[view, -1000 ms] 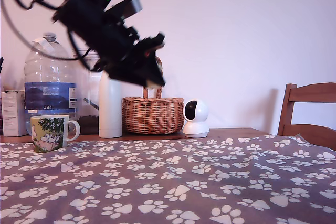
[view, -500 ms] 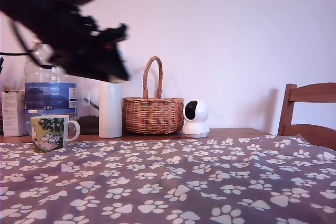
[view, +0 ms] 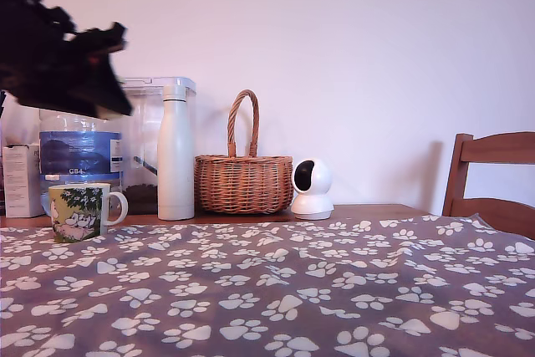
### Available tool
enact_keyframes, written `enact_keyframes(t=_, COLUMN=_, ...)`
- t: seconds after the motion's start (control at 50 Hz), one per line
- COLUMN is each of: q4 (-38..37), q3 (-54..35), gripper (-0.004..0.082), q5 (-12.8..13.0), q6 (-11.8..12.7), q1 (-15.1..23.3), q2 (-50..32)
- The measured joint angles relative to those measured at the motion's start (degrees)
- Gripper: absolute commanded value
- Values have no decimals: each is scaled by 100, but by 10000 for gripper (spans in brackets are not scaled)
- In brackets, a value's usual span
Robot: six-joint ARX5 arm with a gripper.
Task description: Pick up the coffee capsules from the table one by one and drop them inside the nearest coffee cup
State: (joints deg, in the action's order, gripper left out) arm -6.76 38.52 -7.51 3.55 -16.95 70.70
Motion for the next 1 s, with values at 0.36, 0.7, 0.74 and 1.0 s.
enact_keyframes(t=0.36, q4=291, q3=-42, gripper=218, q5=247, q6=-2, q1=566, q2=-96)
enact_keyframes(t=0.7, q4=378, q3=-42, gripper=218, q5=328, q6=-44, q1=1008, q2=-136)
enact_keyframes(t=0.74, q4=398, q3=-42, gripper=218, q5=334, q6=-59, q1=1064, q2=-136)
enact_keyframes(t=1.0, q4=691, q3=-42, gripper=218, q5=339, q6=-72, q1=1423, q2=-136)
